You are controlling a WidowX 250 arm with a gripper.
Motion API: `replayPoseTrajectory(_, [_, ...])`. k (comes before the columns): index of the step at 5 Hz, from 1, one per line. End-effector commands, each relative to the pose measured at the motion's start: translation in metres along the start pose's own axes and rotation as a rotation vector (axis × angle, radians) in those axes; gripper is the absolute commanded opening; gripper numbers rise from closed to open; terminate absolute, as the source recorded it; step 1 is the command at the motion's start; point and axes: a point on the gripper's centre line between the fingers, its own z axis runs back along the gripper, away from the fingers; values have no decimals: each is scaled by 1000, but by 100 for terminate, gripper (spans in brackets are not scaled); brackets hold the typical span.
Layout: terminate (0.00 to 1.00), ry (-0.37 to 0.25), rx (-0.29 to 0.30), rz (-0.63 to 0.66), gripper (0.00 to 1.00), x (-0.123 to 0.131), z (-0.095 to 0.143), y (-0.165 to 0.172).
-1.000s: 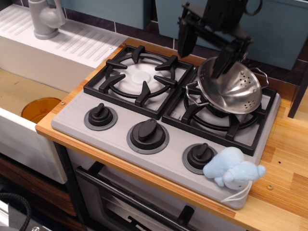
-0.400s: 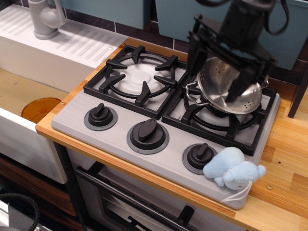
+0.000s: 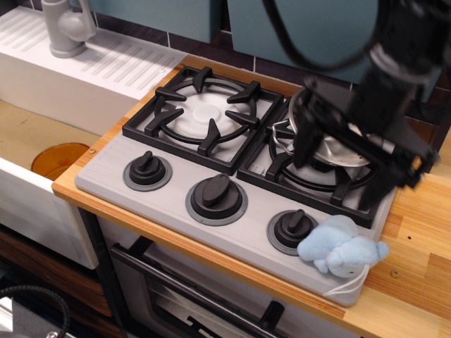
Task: End effector transition from pot or pan to object
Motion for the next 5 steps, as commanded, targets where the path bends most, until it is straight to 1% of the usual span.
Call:
replayPoseTrajectory(1, [0, -129, -16, 32, 100, -10, -8, -22])
replayPoseTrajectory(2, [0, -153, -25, 41, 100, -16, -27, -26])
replayPoseTrajectory(3, [0, -169, -46, 48, 100, -9, -31, -33])
replayPoseTrajectory(5, [0, -241, -106, 33, 100, 5, -69, -27])
